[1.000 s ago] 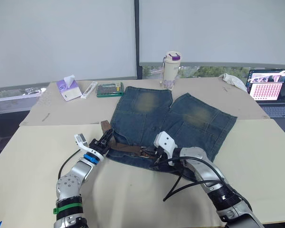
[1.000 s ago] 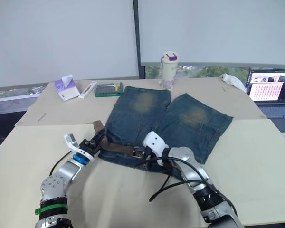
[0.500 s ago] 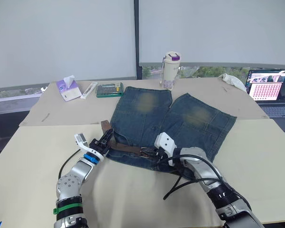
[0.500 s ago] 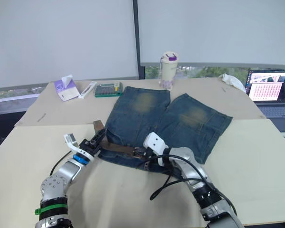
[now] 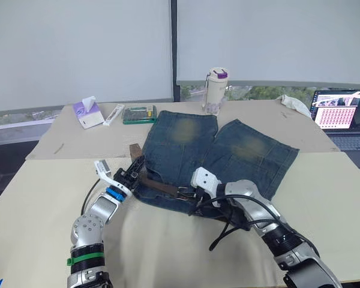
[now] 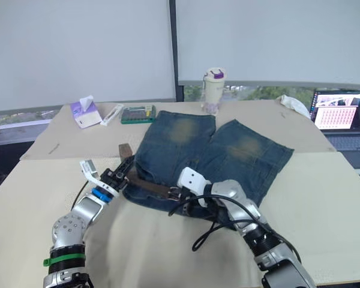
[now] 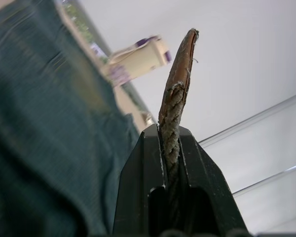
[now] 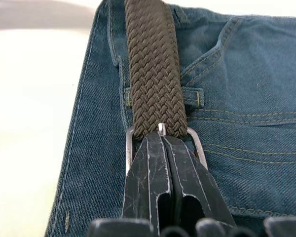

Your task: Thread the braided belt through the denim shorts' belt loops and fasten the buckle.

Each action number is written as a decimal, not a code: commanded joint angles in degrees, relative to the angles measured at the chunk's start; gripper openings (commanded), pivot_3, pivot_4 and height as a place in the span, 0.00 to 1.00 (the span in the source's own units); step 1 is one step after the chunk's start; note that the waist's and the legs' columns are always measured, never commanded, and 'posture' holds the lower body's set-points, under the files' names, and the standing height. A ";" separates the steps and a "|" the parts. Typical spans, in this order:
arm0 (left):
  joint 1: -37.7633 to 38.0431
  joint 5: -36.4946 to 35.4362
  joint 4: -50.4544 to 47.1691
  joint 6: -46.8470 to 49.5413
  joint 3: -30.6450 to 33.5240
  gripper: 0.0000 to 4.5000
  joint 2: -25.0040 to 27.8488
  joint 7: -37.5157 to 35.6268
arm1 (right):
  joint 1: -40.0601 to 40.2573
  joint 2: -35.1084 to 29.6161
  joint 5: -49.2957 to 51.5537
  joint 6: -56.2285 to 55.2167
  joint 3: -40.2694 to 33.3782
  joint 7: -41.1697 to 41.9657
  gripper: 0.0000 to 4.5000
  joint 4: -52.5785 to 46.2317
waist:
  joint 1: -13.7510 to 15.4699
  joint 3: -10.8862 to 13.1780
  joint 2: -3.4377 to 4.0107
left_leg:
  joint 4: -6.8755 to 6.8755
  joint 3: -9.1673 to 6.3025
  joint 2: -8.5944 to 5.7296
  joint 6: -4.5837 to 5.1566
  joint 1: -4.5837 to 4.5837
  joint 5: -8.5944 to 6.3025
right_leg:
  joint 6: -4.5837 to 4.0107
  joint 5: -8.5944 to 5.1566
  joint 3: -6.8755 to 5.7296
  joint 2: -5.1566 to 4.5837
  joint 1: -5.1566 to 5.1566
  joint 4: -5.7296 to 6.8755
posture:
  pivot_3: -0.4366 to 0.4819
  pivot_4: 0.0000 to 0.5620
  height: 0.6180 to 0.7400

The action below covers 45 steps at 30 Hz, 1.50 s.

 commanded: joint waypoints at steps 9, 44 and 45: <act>-1.73 -4.67 -4.00 -7.09 6.36 0.00 -1.54 0.25 | 2.94 -2.37 -5.04 15.44 5.92 -1.86 0.00 5.52 | 0.11 -0.41 -0.39 | -0.02 -0.15 0.01 -0.04 0.44 -0.07 | -0.04 -0.13 -0.12 -0.01 0.54 -0.09 | 0.48 0.27 1.00; -6.71 -15.53 0.36 -13.79 13.67 0.00 -3.86 7.02 | 2.71 -3.86 -5.26 16.00 7.84 -2.38 0.00 5.73 | -0.22 -0.34 -0.50 | -0.06 -0.33 0.02 -0.21 0.67 -0.21 | 0.28 -0.48 -0.29 0.03 0.77 -0.09 | 0.48 0.27 1.00; -6.94 -15.92 0.71 -14.07 14.15 0.00 -3.86 7.24 | 2.71 -3.90 -5.29 16.01 7.92 -2.33 0.00 5.65 | -0.22 -0.33 -0.50 | -0.07 -0.33 0.02 -0.22 0.68 -0.22 | 0.30 -0.49 -0.29 0.03 0.77 -0.09 | 0.48 0.27 1.00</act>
